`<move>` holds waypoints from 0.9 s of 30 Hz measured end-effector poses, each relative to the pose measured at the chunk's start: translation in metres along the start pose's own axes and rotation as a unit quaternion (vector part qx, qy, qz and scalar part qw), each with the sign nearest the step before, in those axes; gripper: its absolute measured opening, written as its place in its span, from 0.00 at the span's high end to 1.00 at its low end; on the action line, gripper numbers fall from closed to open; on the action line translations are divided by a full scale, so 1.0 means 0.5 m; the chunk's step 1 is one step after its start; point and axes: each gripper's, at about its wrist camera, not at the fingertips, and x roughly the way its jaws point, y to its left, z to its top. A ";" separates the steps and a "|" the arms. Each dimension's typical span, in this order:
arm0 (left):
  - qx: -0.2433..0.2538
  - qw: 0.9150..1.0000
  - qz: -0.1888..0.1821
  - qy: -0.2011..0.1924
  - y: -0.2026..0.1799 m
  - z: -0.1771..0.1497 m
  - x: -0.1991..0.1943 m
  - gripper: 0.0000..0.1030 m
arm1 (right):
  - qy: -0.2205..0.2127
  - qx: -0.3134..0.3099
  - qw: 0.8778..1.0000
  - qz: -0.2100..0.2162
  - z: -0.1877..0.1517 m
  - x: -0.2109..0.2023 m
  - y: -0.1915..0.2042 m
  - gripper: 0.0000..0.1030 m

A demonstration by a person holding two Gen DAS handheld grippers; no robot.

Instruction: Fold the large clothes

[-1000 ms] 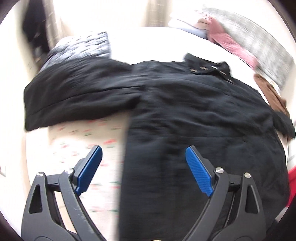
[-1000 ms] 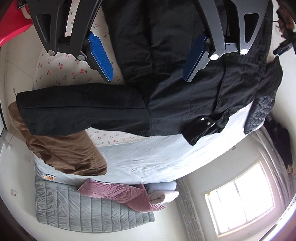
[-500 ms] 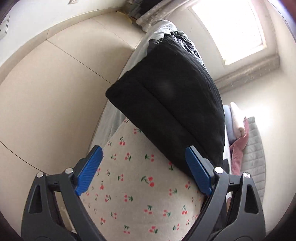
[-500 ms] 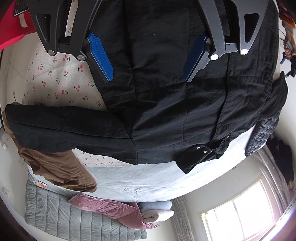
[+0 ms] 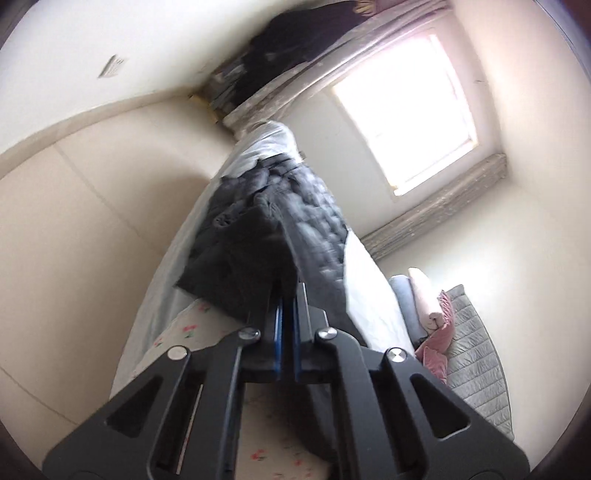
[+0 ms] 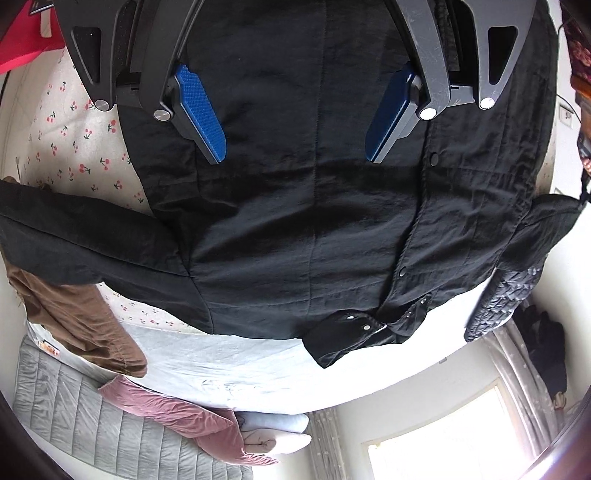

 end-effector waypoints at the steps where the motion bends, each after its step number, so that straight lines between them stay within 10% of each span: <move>1: 0.019 1.000 -0.019 -0.007 -0.046 0.005 -0.011 0.95 | -0.001 -0.002 1.000 0.002 0.001 0.001 0.004 0.23; 6: 0.116 0.985 -0.128 -0.010 -0.280 -0.015 -0.054 0.95 | -0.005 0.001 1.000 0.018 0.007 0.003 0.016 0.23; 15: 0.261 0.929 -0.238 0.109 -0.593 -0.237 -0.030 0.95 | -0.016 0.011 0.999 0.040 0.029 -0.006 0.018 0.23; 17: 0.303 0.906 -0.252 0.152 -0.635 -0.307 -0.015 0.95 | -0.021 0.014 0.999 0.043 0.036 -0.010 0.016 0.23; 19: 0.356 0.862 -0.274 0.235 -0.669 -0.383 0.011 0.93 | -0.025 0.018 0.998 0.047 0.043 -0.010 0.014 0.23; 22: 0.412 0.817 -0.279 0.292 -0.677 -0.454 0.014 0.71 | -0.024 0.028 0.998 0.055 0.051 -0.004 0.010 0.23; 25: 0.426 0.825 -0.276 0.247 -0.644 -0.428 0.007 0.36 | -0.020 0.034 0.997 0.066 0.057 0.002 0.006 0.23; 27: 0.416 0.841 -0.243 0.245 -0.612 -0.389 0.039 0.36 | -0.015 0.036 0.997 0.069 0.066 0.010 0.008 0.23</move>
